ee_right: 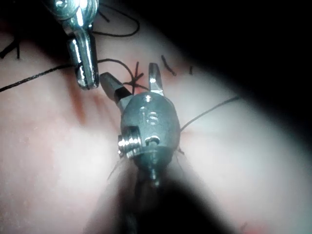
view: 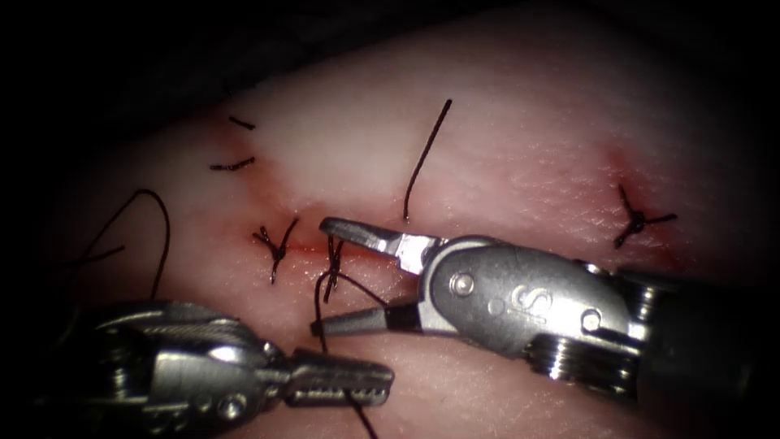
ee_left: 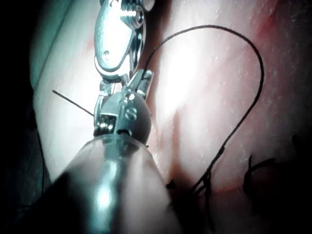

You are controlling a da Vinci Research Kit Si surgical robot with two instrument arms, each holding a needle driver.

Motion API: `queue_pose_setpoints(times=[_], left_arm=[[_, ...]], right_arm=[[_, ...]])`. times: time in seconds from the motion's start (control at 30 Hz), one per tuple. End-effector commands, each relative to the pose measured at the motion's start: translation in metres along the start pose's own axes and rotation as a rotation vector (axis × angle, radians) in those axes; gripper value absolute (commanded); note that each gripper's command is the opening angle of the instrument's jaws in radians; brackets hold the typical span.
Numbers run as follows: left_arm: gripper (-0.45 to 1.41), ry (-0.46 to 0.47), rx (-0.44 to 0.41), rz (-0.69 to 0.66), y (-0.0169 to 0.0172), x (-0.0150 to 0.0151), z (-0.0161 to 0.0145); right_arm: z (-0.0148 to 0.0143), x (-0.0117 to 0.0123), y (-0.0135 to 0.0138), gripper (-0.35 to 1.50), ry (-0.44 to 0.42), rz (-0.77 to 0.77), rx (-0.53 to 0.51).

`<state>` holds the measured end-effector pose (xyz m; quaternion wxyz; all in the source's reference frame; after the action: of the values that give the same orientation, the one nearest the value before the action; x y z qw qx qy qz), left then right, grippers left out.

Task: Wound Closure
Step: Grip suture with right hand and reposition grip with left hand further away from wound

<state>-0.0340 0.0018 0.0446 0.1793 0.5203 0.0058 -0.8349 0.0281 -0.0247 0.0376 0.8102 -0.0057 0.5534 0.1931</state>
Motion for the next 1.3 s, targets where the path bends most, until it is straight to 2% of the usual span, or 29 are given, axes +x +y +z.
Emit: queue_pose_setpoints(times=[0.03,0.07,0.2,0.3,0.37,0.4,0.47,0.53,0.8,1.1,1.3], left_arm=[[-0.45,-0.001,-0.001,0.004,-0.001,-0.0002,0.0004],[-0.45,-0.001,-0.001,0.005,-0.001,-0.0002,0.0004],[-0.45,-0.001,-0.001,0.005,-0.0009,-0.0002,0.0003],[-0.45,-0.002,-0.004,0.005,-0.0009,-0.0001,0.0004],[0.17,-0.002,-0.004,0.005,-0.0009,0.0,0.0004],[0.66,-0.001,-0.003,-0.032,-0.0011,0.0001,0.0005],[1.08,-0.002,0.031,-0.054,-0.0013,0.0003,0.0009],[1.2,-0.009,0.041,-0.056,-0.0013,0.0007,0.0014],[1.2,-0.038,0.059,-0.031,-0.0004,0.0011,0.0031],[0.99,-0.102,0.077,0.039,-0.0005,-0.0008,0.0049],[1.03,-0.132,0.083,0.123,-0.0003,-0.0009,0.0068]], right_arm=[[0.0015,0.0007,0.0004,-0.13,-0.006,-0.002,0.01],[0.0015,0.0006,0.0003,-0.35,-0.02,-0.002,0.021],[0.0019,0.0007,0.0002,-0.35,-0.128,-0.01,0.1],[0.0019,0.0004,0.0,-0.35,-0.168,-0.016,0.094],[0.0017,0.0003,0.0002,-0.35,-0.184,-0.017,0.077],[0.0013,-0.0001,0.0007,-0.35,-0.216,0.034,0.043],[0.0009,-0.001,0.0017,-0.35,-0.242,0.089,0.015],[0.0006,-0.0022,0.0032,-0.35,-0.26,0.139,-0.006],[0.0004,-0.005,0.006,-0.35,-0.28,0.249,-0.042],[0.0011,-0.0063,0.0074,-0.35,-0.287,0.314,-0.063],[0.0016,-0.0075,0.0082,-0.35,-0.288,0.357,-0.076]])
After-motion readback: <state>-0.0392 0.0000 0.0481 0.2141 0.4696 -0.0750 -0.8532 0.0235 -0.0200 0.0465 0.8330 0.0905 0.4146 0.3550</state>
